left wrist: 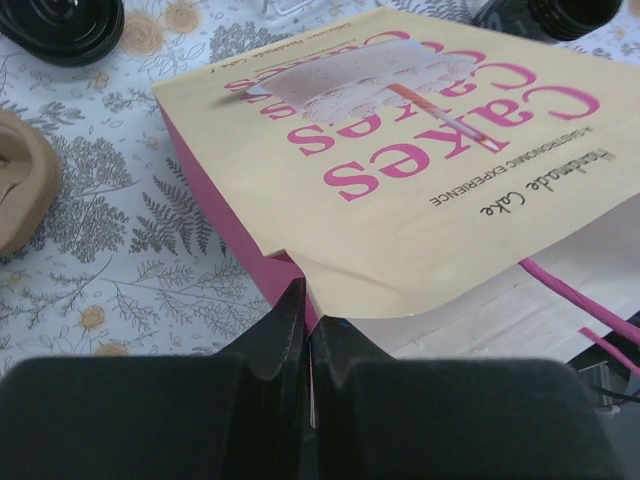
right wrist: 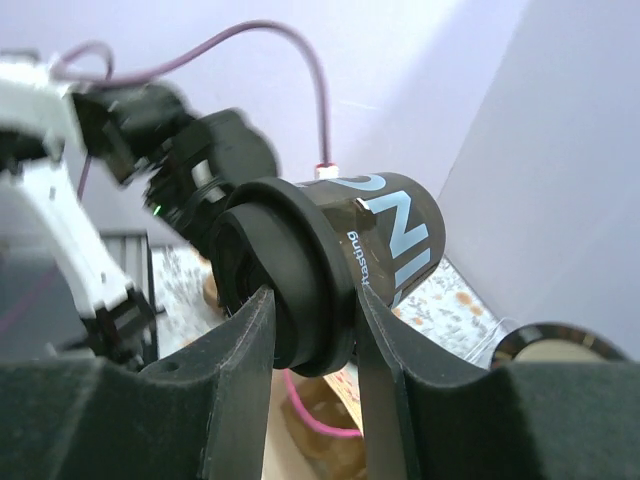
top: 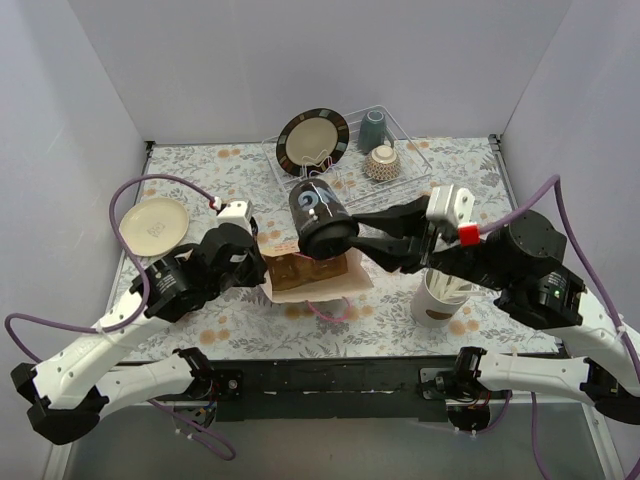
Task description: Pack the takeout coffee
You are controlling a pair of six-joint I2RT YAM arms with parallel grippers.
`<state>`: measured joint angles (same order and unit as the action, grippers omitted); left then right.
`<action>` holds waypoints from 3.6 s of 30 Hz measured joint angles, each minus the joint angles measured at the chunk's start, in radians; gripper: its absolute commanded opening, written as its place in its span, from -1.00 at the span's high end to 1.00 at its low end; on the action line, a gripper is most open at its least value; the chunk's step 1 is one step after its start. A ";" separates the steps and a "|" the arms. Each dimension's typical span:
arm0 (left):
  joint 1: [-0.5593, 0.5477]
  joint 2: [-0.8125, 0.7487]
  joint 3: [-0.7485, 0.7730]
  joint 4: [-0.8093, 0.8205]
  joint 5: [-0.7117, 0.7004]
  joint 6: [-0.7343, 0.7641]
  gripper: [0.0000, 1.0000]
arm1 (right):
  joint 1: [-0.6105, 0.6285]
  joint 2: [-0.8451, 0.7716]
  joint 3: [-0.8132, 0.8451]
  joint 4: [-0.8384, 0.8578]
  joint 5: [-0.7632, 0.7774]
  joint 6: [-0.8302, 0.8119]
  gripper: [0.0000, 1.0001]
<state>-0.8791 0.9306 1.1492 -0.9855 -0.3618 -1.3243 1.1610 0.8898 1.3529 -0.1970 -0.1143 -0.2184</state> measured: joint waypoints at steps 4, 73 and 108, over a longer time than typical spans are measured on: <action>0.000 -0.089 -0.034 0.037 0.028 0.044 1.00 | 0.000 0.029 0.019 0.069 0.156 0.169 0.81; 0.000 -0.116 0.055 -0.013 0.098 0.131 1.00 | -0.393 0.025 -0.698 -0.196 0.246 1.255 0.25; 0.000 -0.095 0.121 -0.065 0.017 0.102 1.00 | -0.227 0.270 -0.275 -0.435 0.285 0.731 -0.60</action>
<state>-0.8791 0.8360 1.2701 -1.0508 -0.3447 -1.2221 0.9344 1.1595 1.0779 -0.6315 0.1707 0.5129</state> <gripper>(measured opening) 0.009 0.715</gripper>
